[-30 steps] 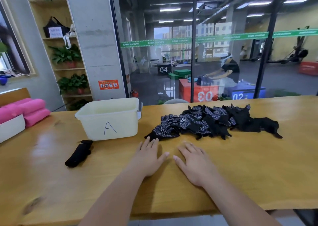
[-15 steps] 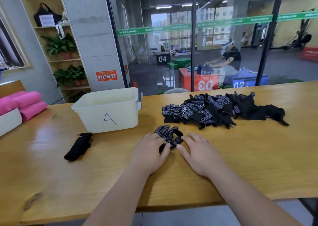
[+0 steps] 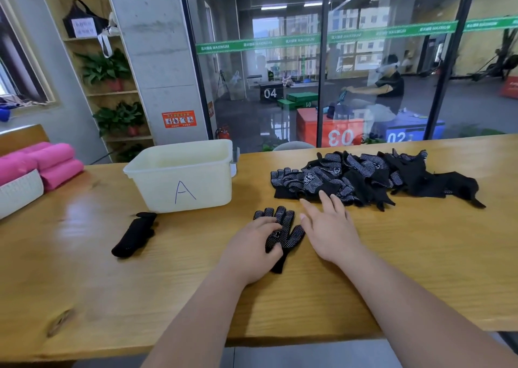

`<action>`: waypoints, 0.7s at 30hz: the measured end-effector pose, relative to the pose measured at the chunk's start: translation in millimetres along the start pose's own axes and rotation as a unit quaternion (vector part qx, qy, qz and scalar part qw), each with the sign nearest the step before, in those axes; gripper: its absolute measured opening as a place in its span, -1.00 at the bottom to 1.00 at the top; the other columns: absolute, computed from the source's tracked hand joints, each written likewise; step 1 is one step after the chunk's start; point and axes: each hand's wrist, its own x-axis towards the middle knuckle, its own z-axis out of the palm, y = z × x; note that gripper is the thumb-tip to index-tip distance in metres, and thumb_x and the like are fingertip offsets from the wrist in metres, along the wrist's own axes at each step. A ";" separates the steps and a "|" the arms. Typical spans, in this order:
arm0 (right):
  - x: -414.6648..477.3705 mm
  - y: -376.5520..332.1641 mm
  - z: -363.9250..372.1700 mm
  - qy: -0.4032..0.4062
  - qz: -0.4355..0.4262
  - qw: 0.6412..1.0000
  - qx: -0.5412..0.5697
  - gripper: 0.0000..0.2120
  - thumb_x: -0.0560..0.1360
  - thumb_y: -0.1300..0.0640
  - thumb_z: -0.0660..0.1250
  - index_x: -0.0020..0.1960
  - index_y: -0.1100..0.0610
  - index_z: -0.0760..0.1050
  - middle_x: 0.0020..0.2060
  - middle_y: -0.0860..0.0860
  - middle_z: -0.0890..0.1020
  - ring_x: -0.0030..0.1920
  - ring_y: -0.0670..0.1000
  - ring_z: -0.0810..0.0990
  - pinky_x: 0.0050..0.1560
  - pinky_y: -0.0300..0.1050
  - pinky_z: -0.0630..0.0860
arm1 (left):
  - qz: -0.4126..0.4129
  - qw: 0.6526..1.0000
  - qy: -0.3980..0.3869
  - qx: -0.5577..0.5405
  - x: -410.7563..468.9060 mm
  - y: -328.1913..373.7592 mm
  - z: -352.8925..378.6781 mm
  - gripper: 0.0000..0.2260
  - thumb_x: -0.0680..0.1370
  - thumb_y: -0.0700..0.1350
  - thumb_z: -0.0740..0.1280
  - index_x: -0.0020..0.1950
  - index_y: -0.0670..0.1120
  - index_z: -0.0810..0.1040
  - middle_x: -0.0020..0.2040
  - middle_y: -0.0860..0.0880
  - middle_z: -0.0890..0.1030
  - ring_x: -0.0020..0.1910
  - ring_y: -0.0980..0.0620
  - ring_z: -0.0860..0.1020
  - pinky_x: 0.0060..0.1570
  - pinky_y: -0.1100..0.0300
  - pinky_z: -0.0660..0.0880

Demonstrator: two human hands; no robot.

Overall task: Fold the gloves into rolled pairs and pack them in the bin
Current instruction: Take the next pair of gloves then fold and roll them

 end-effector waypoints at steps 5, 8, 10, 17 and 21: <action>0.8 1.6 11.7 0.027 -0.013 1.000 0.001 -0.49 0.72 -0.24 -0.09 0.60 -0.18 0.31 0.66 0.03 0.20 0.67 0.10 0.07 0.63 0.19 0.15 | 0.013 0.995 -0.075 0.065 5.0 1.5 1.6 -0.45 0.70 0.15 0.15 0.70 0.17 0.19 0.72 0.13 0.09 0.70 0.11 0.00 0.66 0.05 0.02; 2.2 4.6 13.0 0.030 -0.014 0.999 -0.005 -0.50 0.71 -0.23 -0.01 0.60 -0.17 0.30 0.65 0.01 0.25 0.66 0.07 0.12 0.63 0.15 0.17 | -0.002 0.981 -0.141 0.132 9.4 3.2 3.3 -0.42 0.72 0.28 -0.04 0.73 0.19 -0.04 0.74 0.07 -0.14 0.70 0.07 -0.20 0.67 -0.01 -0.15; 3.0 4.8 14.9 0.026 -0.008 1.000 -0.004 -0.49 0.71 -0.24 0.00 0.61 -0.15 0.30 0.65 0.01 0.26 0.66 0.07 0.13 0.63 0.13 0.16 | -0.024 0.972 -0.164 0.166 13.7 4.9 3.8 -0.39 0.72 0.31 -0.11 0.74 0.16 -0.12 0.73 0.01 -0.21 0.70 0.02 -0.26 0.67 -0.07 -0.22; 8.3 4.6 19.5 0.021 -0.009 1.000 -0.007 -0.45 0.71 -0.25 -0.02 0.62 -0.08 0.30 0.66 0.00 0.23 0.67 0.05 0.11 0.63 0.12 0.15 | -0.041 0.975 -0.165 0.142 26.5 0.5 7.9 -0.30 0.66 0.43 -0.16 0.74 0.15 -0.14 0.73 0.04 -0.22 0.69 0.03 -0.30 0.66 -0.08 -0.23; 8.3 2.5 17.8 0.025 -0.024 0.999 -0.028 -0.47 0.73 -0.21 -0.04 0.63 -0.06 0.28 0.67 -0.02 0.20 0.68 0.03 0.08 0.65 0.09 0.11 | -0.072 0.970 -0.169 0.158 33.6 -20.7 -0.1 -0.29 0.65 0.44 -0.16 0.73 0.16 -0.17 0.72 0.06 -0.24 0.69 0.01 -0.29 0.67 -0.08 -0.21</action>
